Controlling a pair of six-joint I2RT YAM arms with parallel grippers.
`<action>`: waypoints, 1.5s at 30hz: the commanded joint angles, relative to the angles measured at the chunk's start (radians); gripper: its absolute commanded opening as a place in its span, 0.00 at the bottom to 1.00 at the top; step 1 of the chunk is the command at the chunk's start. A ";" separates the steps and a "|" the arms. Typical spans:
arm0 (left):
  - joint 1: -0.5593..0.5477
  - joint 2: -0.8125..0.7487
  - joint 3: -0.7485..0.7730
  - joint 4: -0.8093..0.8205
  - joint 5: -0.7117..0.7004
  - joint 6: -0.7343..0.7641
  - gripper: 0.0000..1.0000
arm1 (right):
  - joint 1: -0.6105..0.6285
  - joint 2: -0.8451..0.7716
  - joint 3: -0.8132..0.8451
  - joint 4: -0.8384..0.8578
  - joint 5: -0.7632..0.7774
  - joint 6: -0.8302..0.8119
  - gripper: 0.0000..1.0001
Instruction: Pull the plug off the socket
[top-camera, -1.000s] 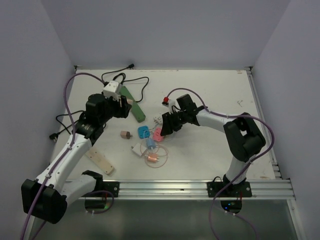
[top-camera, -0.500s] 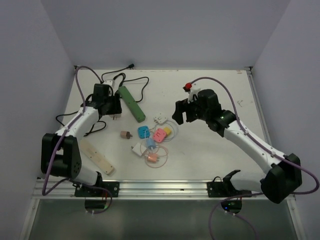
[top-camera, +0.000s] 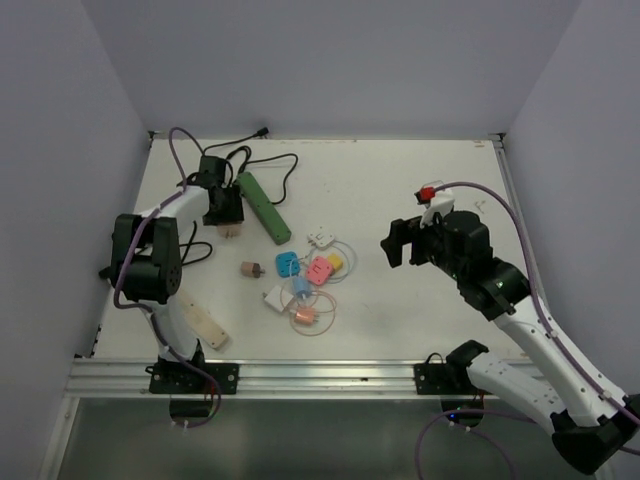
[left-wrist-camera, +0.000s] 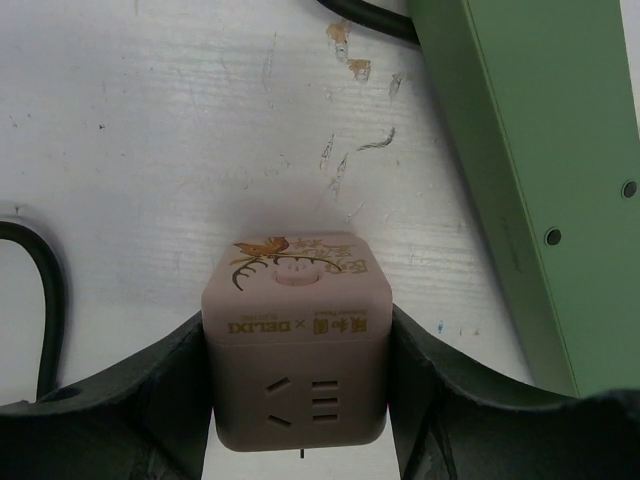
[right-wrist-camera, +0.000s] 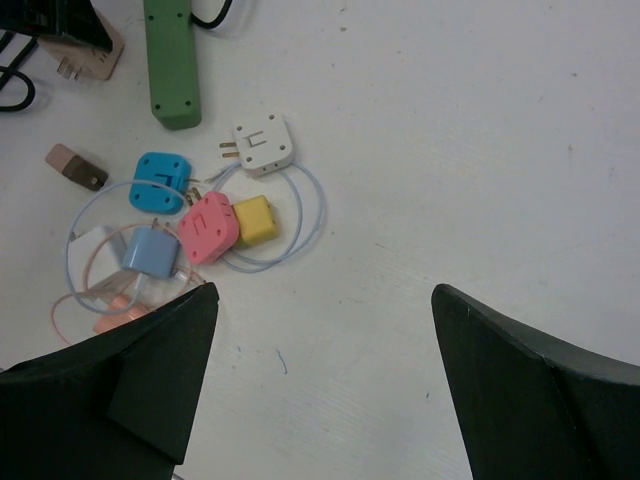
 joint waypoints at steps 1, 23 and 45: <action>0.003 0.014 0.034 -0.029 -0.017 -0.010 0.51 | -0.003 -0.051 0.002 -0.073 0.080 -0.005 0.93; 0.003 -1.042 -0.043 -0.106 -0.164 -0.071 1.00 | -0.003 -0.259 0.157 -0.228 0.580 0.006 0.99; -0.049 -1.589 -0.373 -0.108 -0.566 -0.062 1.00 | -0.003 -0.701 -0.258 0.180 0.669 -0.170 0.99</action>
